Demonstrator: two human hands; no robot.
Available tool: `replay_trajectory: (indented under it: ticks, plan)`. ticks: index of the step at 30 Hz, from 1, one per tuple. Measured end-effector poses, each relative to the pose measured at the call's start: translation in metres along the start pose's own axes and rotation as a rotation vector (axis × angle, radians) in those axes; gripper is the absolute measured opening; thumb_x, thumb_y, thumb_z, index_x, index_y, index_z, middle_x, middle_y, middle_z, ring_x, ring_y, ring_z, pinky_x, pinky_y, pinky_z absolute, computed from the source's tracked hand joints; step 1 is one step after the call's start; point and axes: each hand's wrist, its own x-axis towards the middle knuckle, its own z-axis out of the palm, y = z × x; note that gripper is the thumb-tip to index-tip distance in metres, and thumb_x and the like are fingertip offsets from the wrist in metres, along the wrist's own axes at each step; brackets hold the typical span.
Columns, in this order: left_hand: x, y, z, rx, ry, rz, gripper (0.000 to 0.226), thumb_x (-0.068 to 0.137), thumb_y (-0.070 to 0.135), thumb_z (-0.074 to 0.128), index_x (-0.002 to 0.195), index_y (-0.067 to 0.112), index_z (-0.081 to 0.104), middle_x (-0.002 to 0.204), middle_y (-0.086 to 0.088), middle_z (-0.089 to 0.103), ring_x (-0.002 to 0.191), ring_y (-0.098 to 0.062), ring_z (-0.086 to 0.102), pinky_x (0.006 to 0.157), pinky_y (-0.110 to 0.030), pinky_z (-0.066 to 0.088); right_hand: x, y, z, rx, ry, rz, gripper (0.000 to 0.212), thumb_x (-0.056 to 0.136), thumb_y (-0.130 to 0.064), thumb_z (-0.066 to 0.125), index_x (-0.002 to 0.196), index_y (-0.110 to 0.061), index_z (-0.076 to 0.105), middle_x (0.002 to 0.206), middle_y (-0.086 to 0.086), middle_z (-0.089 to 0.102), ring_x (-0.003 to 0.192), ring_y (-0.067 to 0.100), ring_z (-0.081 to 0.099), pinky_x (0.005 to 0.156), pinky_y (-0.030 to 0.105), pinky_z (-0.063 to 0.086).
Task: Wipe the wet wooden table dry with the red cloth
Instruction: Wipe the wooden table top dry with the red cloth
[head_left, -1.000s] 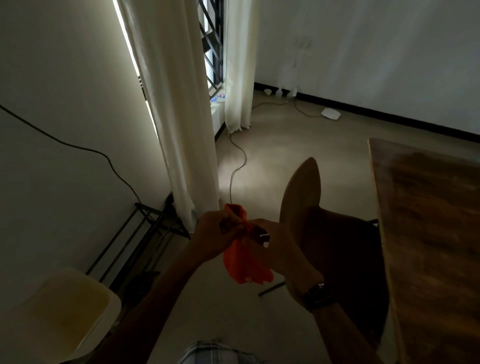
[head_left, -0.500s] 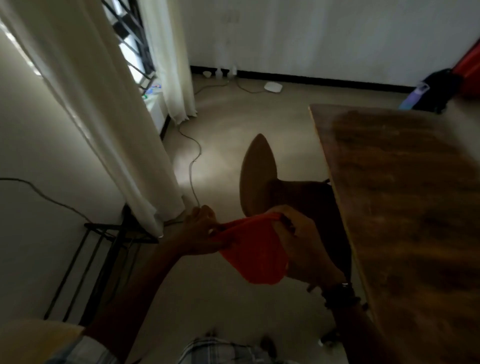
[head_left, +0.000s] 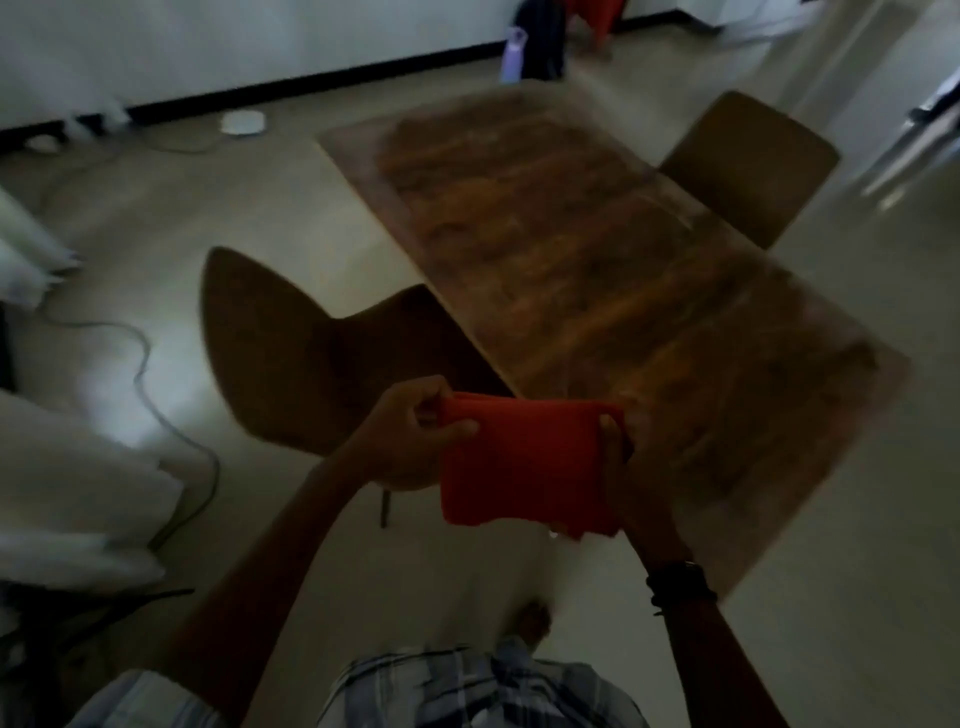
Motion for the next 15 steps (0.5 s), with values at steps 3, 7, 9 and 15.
replay_trajectory:
  ticks: [3,7,9,15]
  plan:
    - [0.028,0.014,0.049,-0.106,-0.154,-0.014,0.025,0.078,0.011,0.077,0.091,0.014,0.056,0.08,0.004,0.06,0.074,-0.008,0.06,0.063,-0.025,0.051,-0.008,0.037,-0.025,0.149,0.122,0.164,0.045,0.1,-0.057,0.039,0.126,-0.022,0.051,0.114,0.003,0.065,0.105,0.026,0.064,0.095,0.045,0.05]
    - [0.063,0.029,0.11,-0.133,-0.285,-0.065,0.051,0.076,0.012,0.077,0.119,0.013,0.048,0.113,-0.014,0.06,0.104,-0.031,0.062,0.084,-0.046,0.056,-0.01,0.074,-0.059,0.227,0.198,0.301,0.031,0.103,-0.049,0.039,0.111,-0.023,0.053,0.092,-0.003,0.062,0.085,0.008,0.061,0.083,0.034,0.051]
    - [0.079,0.036,0.139,-0.117,-0.321,-0.062,0.045,0.08,0.005,0.073,0.115,0.011,0.046,0.112,-0.013,0.059,0.105,-0.027,0.062,0.08,-0.037,0.058,-0.009,0.093,-0.075,0.263,0.224,0.312,0.018,0.106,-0.024,0.042,0.103,-0.012,0.056,0.086,-0.008,0.057,0.078,-0.005,0.056,0.076,0.013,0.043]
    - [0.119,0.045,0.197,-0.234,-0.315,-0.218,0.065,0.078,0.002,0.074,0.132,0.019,0.041,0.126,-0.009,0.054,0.11,-0.021,0.059,0.087,-0.04,0.056,-0.002,0.141,-0.111,0.541,0.173,0.508,0.011,0.093,-0.023,0.067,0.093,-0.022,0.056,0.094,-0.004,0.058,0.083,-0.005,0.059,0.078,0.022,0.052]
